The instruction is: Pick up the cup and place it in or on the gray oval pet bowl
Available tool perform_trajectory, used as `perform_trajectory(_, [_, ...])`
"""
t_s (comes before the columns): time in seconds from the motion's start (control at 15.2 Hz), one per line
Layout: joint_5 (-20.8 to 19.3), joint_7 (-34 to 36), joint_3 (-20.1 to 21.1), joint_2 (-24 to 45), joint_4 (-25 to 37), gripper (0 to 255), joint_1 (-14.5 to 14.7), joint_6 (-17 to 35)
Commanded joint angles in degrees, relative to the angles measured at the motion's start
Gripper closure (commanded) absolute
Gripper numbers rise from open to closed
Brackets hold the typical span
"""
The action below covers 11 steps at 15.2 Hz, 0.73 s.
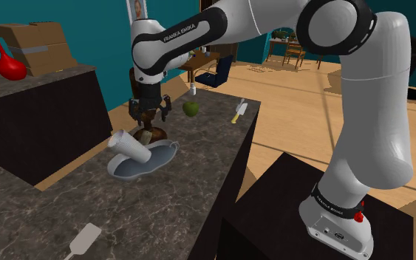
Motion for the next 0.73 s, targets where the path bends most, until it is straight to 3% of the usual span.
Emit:
perform_trajectory(0.0, [0.0,-0.1,-0.1,-0.9,1.6,0,-0.2,-2.5])
perform_trajectory(0.13, [0.0,0.0,-0.1,-1.8,3.7,0,-0.3,-5.6])
perform_trajectory(0.66, [0.0,0.0,-0.1,-1.8,3.7,0,-0.3,-5.6])
